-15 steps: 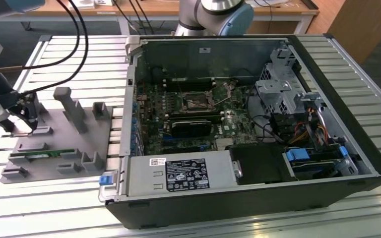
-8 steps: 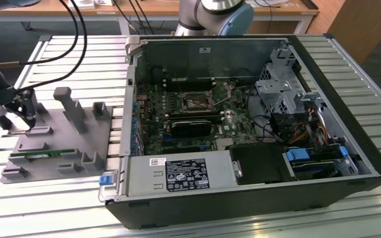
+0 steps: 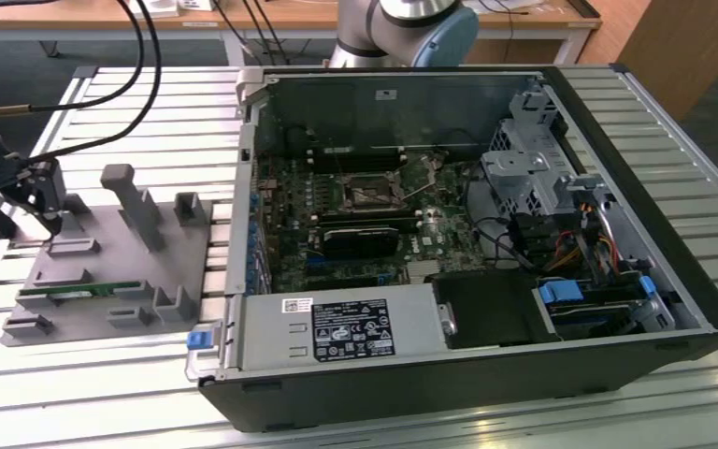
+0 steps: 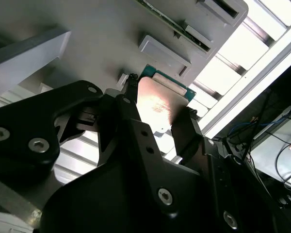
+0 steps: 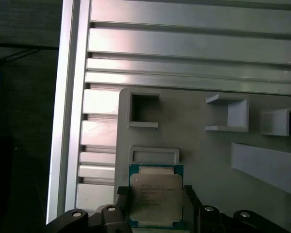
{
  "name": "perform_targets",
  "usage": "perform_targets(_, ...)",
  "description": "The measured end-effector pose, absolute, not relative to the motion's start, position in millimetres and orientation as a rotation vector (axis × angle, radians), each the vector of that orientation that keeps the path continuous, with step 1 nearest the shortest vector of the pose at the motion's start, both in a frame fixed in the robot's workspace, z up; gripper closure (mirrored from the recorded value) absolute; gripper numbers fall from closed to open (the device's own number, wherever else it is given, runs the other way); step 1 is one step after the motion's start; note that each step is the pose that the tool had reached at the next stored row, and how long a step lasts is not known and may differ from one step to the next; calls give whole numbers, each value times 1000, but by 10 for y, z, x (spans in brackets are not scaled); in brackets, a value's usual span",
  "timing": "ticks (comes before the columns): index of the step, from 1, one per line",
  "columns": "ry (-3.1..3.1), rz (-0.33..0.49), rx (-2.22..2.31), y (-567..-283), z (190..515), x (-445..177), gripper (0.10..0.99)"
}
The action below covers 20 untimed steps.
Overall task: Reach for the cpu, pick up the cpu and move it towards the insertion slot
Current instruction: 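Pick up the cpu and move it towards the insertion slot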
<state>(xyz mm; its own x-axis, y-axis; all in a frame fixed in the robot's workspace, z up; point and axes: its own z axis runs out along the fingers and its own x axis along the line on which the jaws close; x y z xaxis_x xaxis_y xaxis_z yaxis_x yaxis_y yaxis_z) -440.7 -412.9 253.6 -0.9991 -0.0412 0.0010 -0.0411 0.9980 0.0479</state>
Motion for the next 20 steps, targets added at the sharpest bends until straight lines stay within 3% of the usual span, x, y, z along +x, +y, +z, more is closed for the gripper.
perform_targets(20, -3138, -75, 65, -4128, 2793, -4407, 557)
